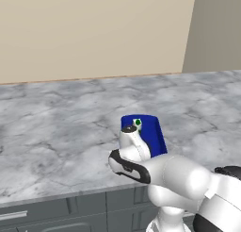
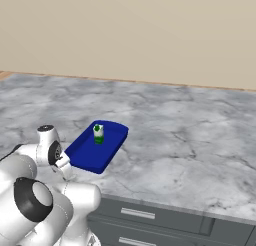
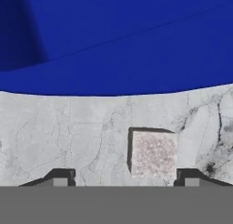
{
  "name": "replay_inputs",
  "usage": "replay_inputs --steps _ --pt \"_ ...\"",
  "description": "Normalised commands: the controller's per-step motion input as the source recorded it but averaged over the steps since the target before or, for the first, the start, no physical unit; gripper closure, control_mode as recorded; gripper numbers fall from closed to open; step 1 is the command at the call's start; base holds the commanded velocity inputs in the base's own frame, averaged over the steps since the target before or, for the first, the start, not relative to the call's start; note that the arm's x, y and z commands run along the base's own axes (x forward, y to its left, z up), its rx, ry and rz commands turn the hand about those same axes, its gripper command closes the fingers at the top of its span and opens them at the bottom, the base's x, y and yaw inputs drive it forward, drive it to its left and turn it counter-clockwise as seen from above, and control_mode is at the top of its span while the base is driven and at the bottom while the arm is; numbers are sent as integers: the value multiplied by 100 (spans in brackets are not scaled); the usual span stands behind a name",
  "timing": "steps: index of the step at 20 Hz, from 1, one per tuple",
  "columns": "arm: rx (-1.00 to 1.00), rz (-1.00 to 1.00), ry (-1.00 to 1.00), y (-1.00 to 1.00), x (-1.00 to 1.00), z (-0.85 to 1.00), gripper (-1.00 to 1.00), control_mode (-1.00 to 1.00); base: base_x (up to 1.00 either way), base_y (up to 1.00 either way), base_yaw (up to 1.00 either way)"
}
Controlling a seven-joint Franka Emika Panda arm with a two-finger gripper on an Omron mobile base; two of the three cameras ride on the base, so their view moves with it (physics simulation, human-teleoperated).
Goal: Take out the milk from the fridge and place it on the tray on the counter. Then take the sugar cube near the tray and place it in the tray.
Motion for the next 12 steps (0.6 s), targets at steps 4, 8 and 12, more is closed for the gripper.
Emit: replay_inputs --steps 4,8,12 --pt "2 0 -6 -36 -7 -11 -100 -100 0 0 0" --pt "1 0 -8 -35 -2 -1 -100 -100 0 0 0" --pt "1 0 -5 -23 -1 -9 -100 -100 0 0 0"
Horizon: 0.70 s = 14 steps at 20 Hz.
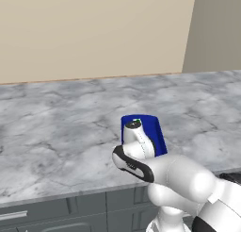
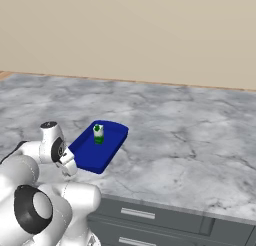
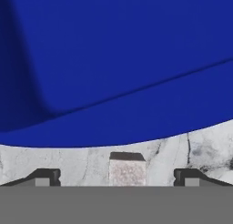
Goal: Take out the milk from the fridge and place it on the tray on the counter. Then take the sugar cube near the tray and place it in the tray.
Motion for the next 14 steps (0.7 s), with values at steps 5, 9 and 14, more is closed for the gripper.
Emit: replay_inputs --steps 5,9,14 --pt "2 0 0 -19 -15 -22 -100 -100 0 0 0" --pt "1 0 0 -14 -12 -43 -100 -100 0 0 0" --pt "0 0 0 -9 0 -41 -100 -100 0 0 0"
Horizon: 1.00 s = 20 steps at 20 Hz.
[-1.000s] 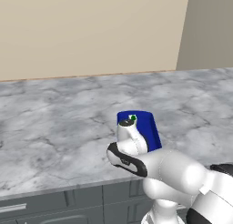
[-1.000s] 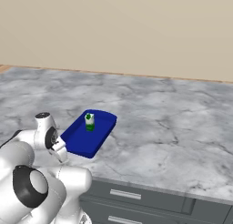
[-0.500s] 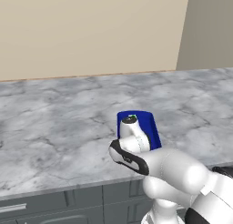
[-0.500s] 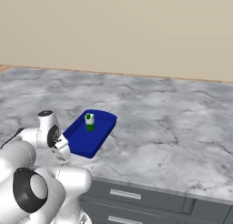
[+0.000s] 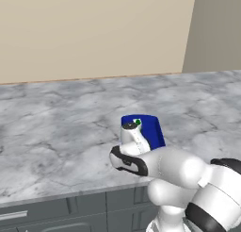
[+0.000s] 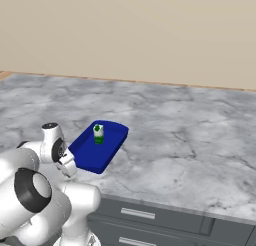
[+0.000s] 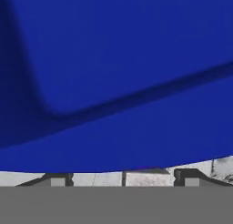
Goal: Take out the milk from the fridge and place it on the tray on the counter. Then take the sugar cube near the tray and place it in the tray.
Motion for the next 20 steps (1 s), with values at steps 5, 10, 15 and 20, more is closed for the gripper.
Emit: replay_inputs --steps 5,10,15,20 --pt "0 0 -1 -12 -2 -28 100 -100 0 0 0" --pt "1 0 -1 -20 -16 -28 100 -100 0 0 0" --pt "1 0 -5 -21 -21 -24 100 -100 0 0 0" --pt "7 -2 -5 -23 -82 42 100 -100 0 0 0"
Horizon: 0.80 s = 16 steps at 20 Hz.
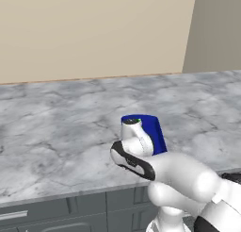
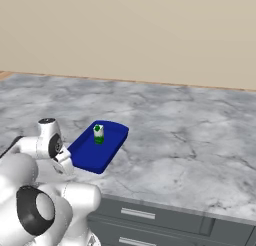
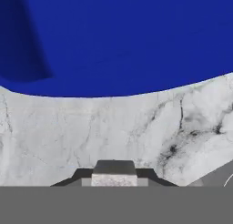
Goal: Take out the milk from the fridge and place it on the tray on the counter. Then take the sugar cube near the tray and place it in the tray.
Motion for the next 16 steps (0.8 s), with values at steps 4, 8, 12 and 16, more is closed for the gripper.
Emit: replay_inputs --steps 4,8,12,16 --pt "7 -1 1 -29 -44 100 100 -100 0 0 0" --pt "1 0 0 -46 -6 100 100 -100 0 0 0" --pt "0 13 -8 -71 0 82 100 -100 0 0 0" --pt "2 16 -13 -75 1 31 100 -100 0 0 0"
